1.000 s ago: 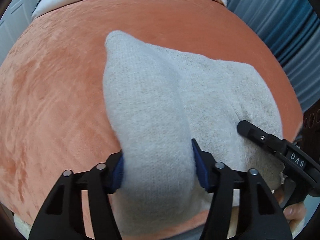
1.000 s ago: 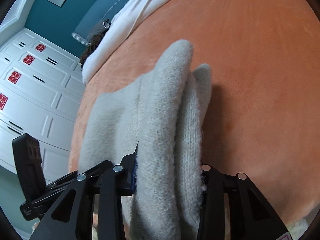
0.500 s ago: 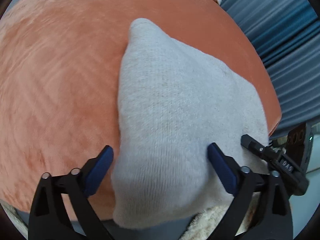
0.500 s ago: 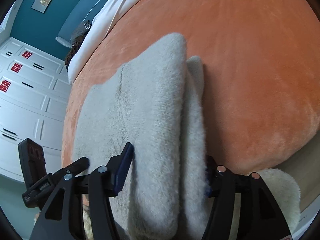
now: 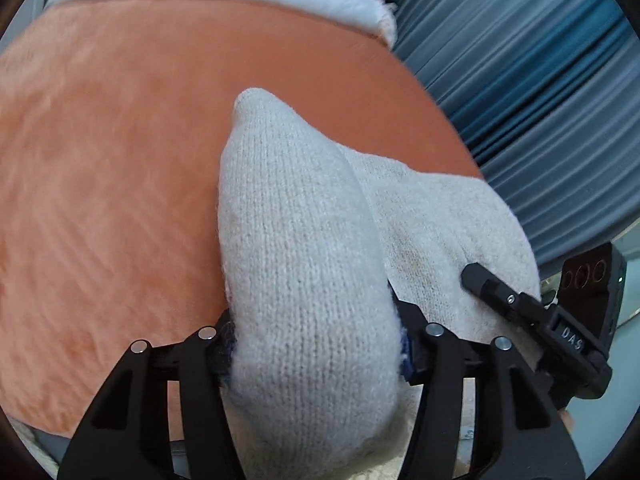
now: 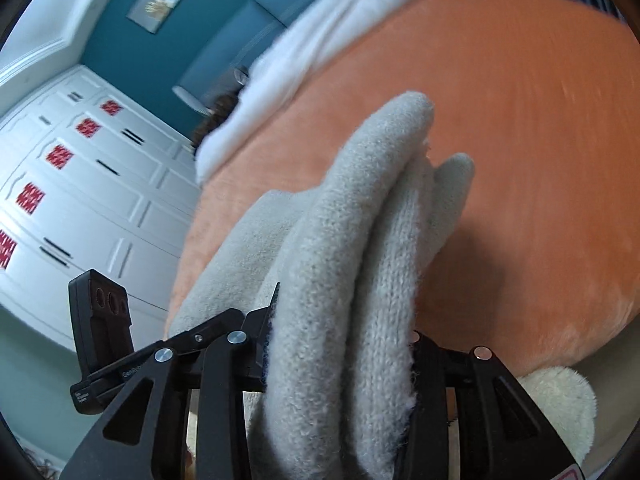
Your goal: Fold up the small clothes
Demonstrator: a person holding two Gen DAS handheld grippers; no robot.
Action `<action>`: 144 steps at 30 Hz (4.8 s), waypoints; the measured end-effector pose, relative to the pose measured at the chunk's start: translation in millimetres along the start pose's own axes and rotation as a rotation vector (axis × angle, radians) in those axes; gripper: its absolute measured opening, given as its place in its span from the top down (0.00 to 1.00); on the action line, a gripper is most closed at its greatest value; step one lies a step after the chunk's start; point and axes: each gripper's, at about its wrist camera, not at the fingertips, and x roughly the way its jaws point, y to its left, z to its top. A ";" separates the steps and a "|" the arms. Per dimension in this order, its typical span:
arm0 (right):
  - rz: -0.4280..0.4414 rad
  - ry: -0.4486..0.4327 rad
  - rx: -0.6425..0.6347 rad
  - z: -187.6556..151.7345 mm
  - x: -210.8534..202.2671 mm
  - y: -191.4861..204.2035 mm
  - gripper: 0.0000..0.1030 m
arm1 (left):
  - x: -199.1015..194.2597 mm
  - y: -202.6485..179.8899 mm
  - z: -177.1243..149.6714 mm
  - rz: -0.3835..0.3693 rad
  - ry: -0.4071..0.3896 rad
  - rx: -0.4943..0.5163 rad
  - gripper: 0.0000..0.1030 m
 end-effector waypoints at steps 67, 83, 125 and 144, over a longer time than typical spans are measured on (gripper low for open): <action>-0.214 0.075 -0.121 8.0 177.3 25.0 0.59 | -7.5 224.6 33.1 0.227 -0.168 -0.150 0.35; -0.408 0.065 -0.364 -39.2 152.8 63.6 0.45 | -9.1 158.3 -6.7 0.530 -0.117 0.022 0.22; -0.533 -0.025 -0.430 -178.7 167.3 28.1 0.05 | 24.8 157.7 -121.5 0.691 -0.240 0.047 0.04; -0.552 -0.026 -0.444 -187.2 173.0 39.7 0.05 | 26.2 155.7 -119.6 0.693 -0.242 0.036 0.04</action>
